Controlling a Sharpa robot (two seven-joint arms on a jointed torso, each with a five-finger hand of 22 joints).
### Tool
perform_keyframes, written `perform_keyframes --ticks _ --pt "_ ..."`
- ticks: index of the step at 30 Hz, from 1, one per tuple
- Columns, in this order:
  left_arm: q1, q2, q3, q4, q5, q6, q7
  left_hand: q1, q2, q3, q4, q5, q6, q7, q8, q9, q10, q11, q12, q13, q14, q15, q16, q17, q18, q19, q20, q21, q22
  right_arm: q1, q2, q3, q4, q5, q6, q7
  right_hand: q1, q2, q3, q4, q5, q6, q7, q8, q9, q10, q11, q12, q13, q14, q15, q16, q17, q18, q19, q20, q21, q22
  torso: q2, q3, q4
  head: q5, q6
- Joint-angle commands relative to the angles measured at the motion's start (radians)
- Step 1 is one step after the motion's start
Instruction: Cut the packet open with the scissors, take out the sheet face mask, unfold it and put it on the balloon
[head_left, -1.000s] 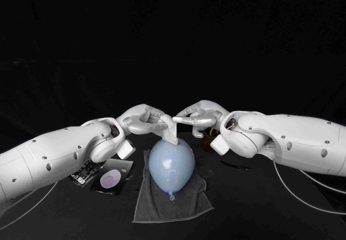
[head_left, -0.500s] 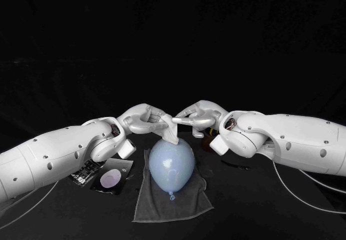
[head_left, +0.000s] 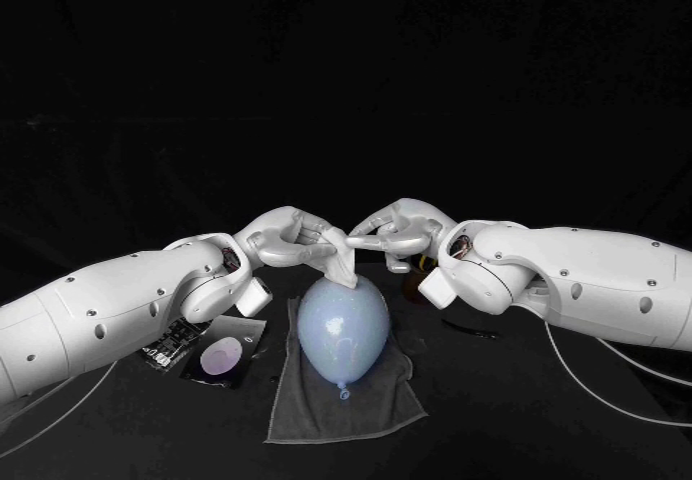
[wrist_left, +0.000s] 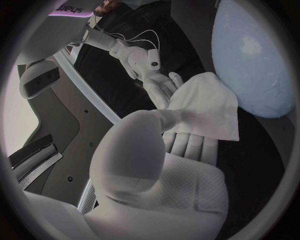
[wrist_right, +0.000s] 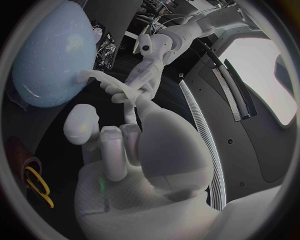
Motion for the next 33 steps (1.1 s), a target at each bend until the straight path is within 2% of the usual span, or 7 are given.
perform_keyframes --ticks 1,10,17,21,29,33 --pt "0.001 0.003 0.001 0.001 0.0 -0.002 0.004 -0.009 -0.001 0.001 -0.006 0.001 0.008 0.002 -0.006 0.002 0.003 -0.005 0.001 0.0 0.005 0.002 0.006 0.0 0.002 -0.006 -0.002 0.004 0.001 0.001 0.002 0.001 0.001 0.016 -0.018 0.031 0.02 0.004 0.019 -0.011 -0.001 0.009 -0.003 0.006 0.004 0.062 -0.016 0.01 0.183 0.099 -0.011 0.008 0.231 0.006 0.008 -0.002 0.008 0.045 0.0 0.0003 0.0001 0.0 0.0" --pt "0.001 0.004 0.001 -0.001 -0.01 -0.003 0.002 -0.009 -0.002 0.002 -0.006 0.001 0.008 0.003 -0.006 0.002 0.004 -0.006 0.001 0.0 0.005 0.001 0.006 -0.001 0.002 -0.008 -0.002 0.006 0.003 0.001 0.004 0.001 -0.003 0.033 -0.024 0.036 0.015 0.001 0.056 -0.028 -0.001 0.01 -0.006 0.016 0.009 0.08 -0.02 0.038 0.209 0.103 -0.016 0.012 0.244 0.003 0.013 -0.008 0.016 0.051 0.0 0.0004 -0.0002 0.0 -0.001" --pt "0.001 0.004 0.001 -0.002 -0.016 -0.003 0.002 -0.009 -0.002 0.002 -0.006 0.001 0.008 0.003 -0.006 0.002 0.004 -0.006 0.001 0.0 0.005 0.001 0.006 -0.001 0.002 -0.008 -0.002 0.006 0.003 0.002 0.004 0.001 -0.003 0.04 -0.019 0.03 -0.032 -0.013 0.07 -0.014 -0.001 0.007 -0.004 0.021 0.011 0.081 -0.018 0.037 0.209 0.103 -0.015 0.012 0.246 0.003 0.014 -0.009 0.016 0.052 0.0 0.0004 -0.0001 0.0 0.001" --pt "0.001 0.005 0.001 -0.002 -0.016 -0.003 0.002 -0.009 -0.002 0.002 -0.006 0.001 0.008 0.003 -0.006 0.002 0.004 -0.006 0.001 0.0 0.005 0.001 0.006 -0.001 0.002 -0.008 -0.002 0.006 0.003 0.003 0.004 0.001 -0.003 0.04 -0.006 0.019 -0.083 -0.03 0.06 0.013 -0.002 0.004 0.0 0.022 0.01 0.079 -0.015 0.033 0.207 0.103 -0.012 0.012 0.244 0.004 0.011 -0.008 0.009 0.05 0.0 0.0006 -0.0001 0.0 0.001" --pt "0.001 0.005 0.001 -0.003 -0.017 -0.004 0.002 -0.01 -0.002 0.002 -0.006 0.001 0.009 0.004 -0.006 0.002 0.004 -0.006 0.001 0.0 0.005 0.001 0.006 -0.002 0.002 -0.01 -0.002 0.008 0.004 0.003 0.004 0.001 -0.003 0.033 0.016 0.004 -0.086 -0.031 0.061 0.014 -0.001 0.004 -0.001 0.022 0.01 0.078 -0.015 0.032 0.205 0.102 -0.012 0.011 0.243 0.004 0.01 -0.007 0.006 0.049 0.0 -0.0001 0.0 0.0 0.0" --pt "0.001 0.005 0.001 -0.002 -0.017 -0.004 0.002 -0.01 -0.002 0.002 -0.006 0.001 0.009 0.004 -0.006 0.002 0.004 -0.006 0.001 0.0 0.005 0.001 0.006 -0.002 0.002 -0.01 -0.002 0.008 0.004 0.004 0.004 0.001 -0.002 0.031 0.022 -0.001 -0.108 -0.048 0.052 0.025 -0.002 -0.007 0.005 0.016 0.006 0.072 -0.01 0.022 0.197 0.1 -0.009 0.009 0.234 0.006 0.004 -0.006 -0.008 0.044 0.0 -0.0002 0.0 0.0 0.0"
